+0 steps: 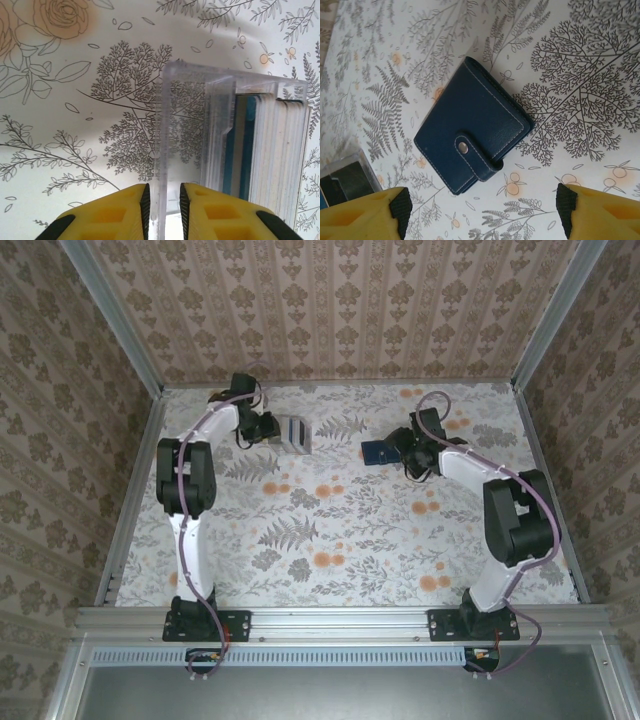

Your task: Put the credit cards into the card holder

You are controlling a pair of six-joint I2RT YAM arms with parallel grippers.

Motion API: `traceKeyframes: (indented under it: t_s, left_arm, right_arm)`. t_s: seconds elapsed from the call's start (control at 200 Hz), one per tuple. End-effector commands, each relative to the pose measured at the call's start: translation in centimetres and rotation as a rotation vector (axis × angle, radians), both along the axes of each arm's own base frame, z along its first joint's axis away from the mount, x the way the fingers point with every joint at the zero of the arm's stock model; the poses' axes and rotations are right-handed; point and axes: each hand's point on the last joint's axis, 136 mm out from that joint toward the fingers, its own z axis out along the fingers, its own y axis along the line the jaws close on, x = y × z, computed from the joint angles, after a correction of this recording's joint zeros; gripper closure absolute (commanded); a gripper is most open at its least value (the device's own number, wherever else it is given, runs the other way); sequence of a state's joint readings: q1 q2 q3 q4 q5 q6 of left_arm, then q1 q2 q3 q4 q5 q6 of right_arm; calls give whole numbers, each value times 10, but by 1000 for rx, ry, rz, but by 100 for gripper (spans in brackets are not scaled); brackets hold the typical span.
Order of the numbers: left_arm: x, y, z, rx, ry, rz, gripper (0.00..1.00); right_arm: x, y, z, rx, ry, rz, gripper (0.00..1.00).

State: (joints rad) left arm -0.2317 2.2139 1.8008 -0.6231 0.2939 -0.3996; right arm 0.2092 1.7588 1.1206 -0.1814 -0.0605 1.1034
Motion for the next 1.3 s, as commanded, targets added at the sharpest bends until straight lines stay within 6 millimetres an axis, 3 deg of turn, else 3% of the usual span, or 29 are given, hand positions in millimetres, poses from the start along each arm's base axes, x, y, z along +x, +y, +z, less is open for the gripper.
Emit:
traceKeyframes:
  t_s: [0.0, 0.33, 0.505, 0.595, 0.765, 0.89, 0.995, 1.135, 1.29]
  left_arm:
    - [-13, -19, 16, 8, -34, -8, 75]
    - [-35, -65, 10, -52, 8, -75, 79]
    - [-42, -79, 16, -78, 0, -94, 70]
    - [-43, -80, 19, -79, -14, -104, 65]
    - [-39, -71, 49, -101, -65, -133, 54]
    - [-45, -61, 79, -134, -122, -117, 48]
    - [-55, -52, 100, -147, -167, -86, 46]
    - [-75, -35, 116, -131, -215, -56, 45]
    - [-100, -9, 124, -63, -249, -44, 43]
  right_arm:
    - [12, 3, -3, 67, 24, -76, 22]
    - [17, 11, -26, 161, 106, -201, 32]
    - [24, 22, -32, 188, 130, -211, 32]
    - [24, 21, -35, 168, 164, -219, 26]
    - [24, 28, -41, 130, 246, -190, 27]
    - [5, 25, -46, 39, 370, -193, 39]
    - [-10, 15, -43, -109, 461, -177, 40]
    - [-4, 15, -34, -283, 416, -41, 40]
    - [16, 16, -25, -447, 297, 181, 41]
